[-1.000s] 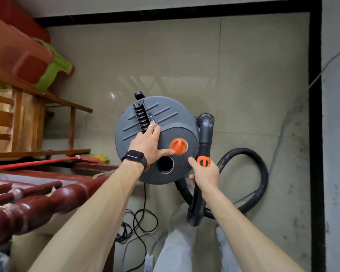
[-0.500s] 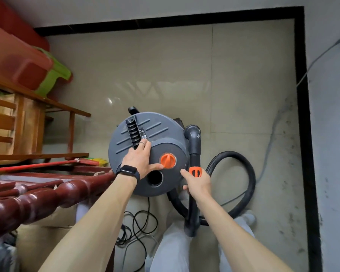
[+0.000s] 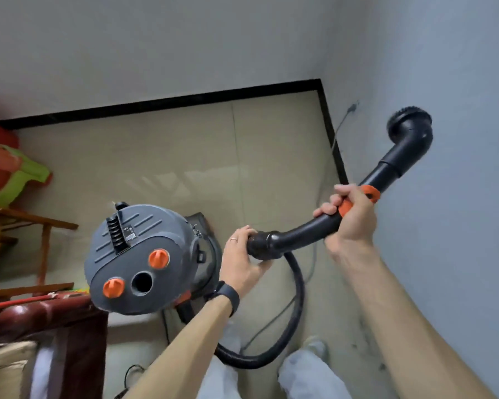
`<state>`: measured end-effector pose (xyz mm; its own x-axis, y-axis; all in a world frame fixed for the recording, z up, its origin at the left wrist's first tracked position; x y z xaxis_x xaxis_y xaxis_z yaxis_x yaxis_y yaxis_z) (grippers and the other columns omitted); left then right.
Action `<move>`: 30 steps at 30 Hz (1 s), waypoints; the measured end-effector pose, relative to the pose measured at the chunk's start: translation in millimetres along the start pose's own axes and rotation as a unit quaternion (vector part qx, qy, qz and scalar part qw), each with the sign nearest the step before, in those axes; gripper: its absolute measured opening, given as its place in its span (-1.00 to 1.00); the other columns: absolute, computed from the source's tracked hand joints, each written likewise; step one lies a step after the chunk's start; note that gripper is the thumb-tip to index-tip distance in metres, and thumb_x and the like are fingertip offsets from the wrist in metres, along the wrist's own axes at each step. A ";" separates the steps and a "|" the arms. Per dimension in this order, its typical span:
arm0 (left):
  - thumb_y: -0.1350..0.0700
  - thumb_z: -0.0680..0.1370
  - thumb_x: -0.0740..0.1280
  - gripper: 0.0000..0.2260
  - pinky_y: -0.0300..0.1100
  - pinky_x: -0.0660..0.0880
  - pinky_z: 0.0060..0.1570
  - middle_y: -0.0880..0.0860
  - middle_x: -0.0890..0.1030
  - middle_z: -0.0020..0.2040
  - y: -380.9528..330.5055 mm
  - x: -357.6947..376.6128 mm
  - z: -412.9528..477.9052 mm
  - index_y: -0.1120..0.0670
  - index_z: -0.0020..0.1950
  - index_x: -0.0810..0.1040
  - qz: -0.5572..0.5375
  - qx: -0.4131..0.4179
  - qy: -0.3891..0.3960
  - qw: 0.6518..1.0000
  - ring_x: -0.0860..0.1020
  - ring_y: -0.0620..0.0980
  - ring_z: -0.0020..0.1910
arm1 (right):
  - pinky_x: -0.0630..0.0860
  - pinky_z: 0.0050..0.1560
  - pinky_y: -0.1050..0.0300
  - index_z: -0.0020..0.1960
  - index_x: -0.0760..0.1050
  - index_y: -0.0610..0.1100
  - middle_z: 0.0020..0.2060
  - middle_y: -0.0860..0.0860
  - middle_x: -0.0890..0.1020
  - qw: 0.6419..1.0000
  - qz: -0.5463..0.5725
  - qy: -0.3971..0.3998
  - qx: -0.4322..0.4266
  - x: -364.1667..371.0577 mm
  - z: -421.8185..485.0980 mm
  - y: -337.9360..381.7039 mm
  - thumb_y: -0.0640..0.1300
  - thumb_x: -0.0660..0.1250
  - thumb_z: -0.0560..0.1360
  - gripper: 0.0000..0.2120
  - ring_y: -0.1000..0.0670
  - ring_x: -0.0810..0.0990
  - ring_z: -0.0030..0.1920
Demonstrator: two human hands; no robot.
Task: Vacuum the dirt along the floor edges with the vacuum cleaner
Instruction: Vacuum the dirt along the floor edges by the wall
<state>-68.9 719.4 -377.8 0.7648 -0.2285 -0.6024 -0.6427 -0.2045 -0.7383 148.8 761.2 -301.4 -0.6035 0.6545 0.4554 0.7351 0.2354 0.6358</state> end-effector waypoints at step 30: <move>0.02 0.31 0.45 -0.64 -0.15 0.56 -0.09 -0.05 0.66 0.00 26.6 238.9 42.7 -0.12 0.09 0.56 0.314 -0.058 0.399 0.860 0.63 0.03 0.00 | 0.46 -0.44 0.12 -0.18 0.38 -0.13 -0.47 -0.05 0.51 0.950 -0.256 -0.168 0.066 -235.5 185.4 -19.1 -0.30 0.33 0.43 -0.85 -0.03 0.44 -0.57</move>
<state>98.7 700.0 -554.3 0.0204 -0.8994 -0.4367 -0.9529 0.1147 -0.2809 334.2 735.7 -536.4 -0.7757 0.6172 -0.1316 0.4171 0.6580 0.6269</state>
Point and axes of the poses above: each hand's wrist, its own z-axis towards the middle knuckle, its own x-axis out of the palm, y = z × x, the point moved 10 cm from there along z, towards the middle knuckle
